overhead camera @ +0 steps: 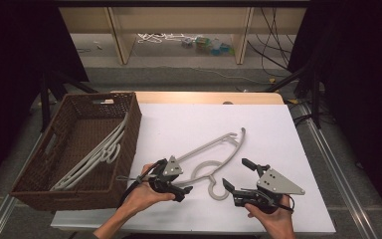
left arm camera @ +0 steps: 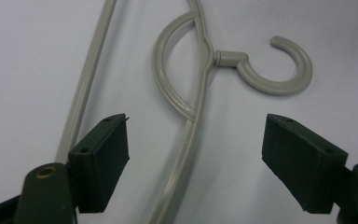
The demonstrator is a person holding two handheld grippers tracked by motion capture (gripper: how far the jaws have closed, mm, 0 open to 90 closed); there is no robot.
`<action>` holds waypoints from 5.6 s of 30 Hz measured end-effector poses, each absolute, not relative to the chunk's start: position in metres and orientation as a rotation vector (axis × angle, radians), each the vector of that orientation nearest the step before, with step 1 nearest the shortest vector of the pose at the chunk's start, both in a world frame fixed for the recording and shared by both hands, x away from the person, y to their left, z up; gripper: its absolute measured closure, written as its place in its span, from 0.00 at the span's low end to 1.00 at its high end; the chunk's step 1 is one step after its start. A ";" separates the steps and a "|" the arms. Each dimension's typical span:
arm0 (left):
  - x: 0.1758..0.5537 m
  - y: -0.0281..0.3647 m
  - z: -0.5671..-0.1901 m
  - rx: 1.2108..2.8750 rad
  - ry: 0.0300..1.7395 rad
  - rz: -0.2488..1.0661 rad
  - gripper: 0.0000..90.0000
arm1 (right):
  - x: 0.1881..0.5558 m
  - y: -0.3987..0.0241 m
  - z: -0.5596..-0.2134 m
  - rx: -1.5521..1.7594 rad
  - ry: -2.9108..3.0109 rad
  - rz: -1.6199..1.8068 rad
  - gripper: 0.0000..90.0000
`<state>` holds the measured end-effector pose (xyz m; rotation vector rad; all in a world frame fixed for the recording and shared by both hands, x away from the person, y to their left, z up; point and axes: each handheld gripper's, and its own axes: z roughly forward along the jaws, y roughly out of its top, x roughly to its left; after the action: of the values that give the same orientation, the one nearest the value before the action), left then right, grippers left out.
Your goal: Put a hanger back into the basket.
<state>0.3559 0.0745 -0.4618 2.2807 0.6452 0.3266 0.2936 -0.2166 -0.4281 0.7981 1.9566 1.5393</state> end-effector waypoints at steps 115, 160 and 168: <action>0.394 0.125 -0.313 1.949 0.734 0.044 0.91 | 0.295 -0.222 -0.426 0.782 1.916 1.544 0.18; 0.373 0.306 -0.328 1.906 0.971 0.241 0.91 | 0.297 -0.219 -0.429 0.791 1.932 1.524 0.18; 0.365 0.331 -0.344 1.939 1.002 0.238 0.91 | 0.296 -0.219 -0.430 0.810 1.946 1.518 0.18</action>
<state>0.3645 0.3309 -0.3438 1.9391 1.0018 0.2378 0.2961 -0.2187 -0.4299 0.8099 1.9461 1.5182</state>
